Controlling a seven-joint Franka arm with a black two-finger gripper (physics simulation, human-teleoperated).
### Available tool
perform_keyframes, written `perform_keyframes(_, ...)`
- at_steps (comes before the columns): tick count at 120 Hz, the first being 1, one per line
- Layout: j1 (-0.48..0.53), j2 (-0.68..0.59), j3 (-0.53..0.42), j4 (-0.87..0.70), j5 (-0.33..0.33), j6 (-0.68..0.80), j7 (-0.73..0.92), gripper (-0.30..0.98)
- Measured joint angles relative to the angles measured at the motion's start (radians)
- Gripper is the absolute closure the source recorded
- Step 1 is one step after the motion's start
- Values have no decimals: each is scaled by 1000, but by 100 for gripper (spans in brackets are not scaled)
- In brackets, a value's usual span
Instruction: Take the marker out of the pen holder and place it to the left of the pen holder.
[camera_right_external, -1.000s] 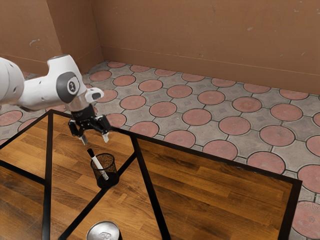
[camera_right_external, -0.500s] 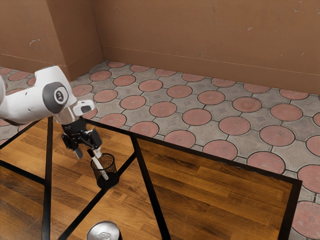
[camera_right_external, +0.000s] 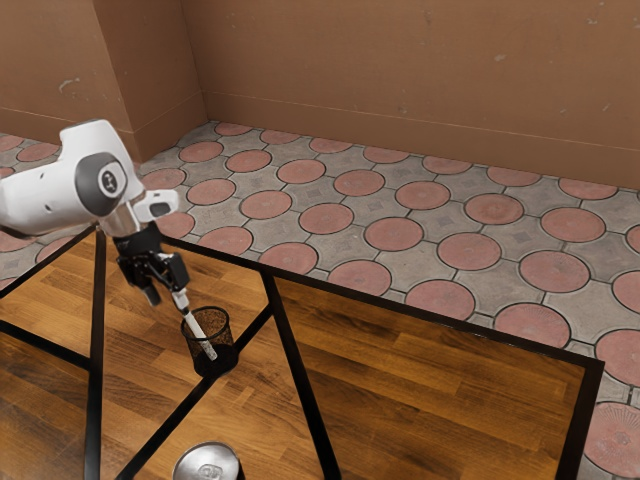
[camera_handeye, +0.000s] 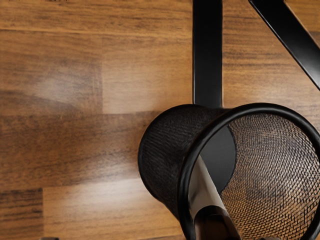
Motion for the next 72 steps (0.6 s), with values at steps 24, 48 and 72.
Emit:
perform_keyframes(24,-4,2,1,3,0,3,27,34)
perform_keyframes(48,-27,10,-20,11,-15,20,46,49)
perform_keyframes(72,-21,12,-22,-3,-23,25,60,58)
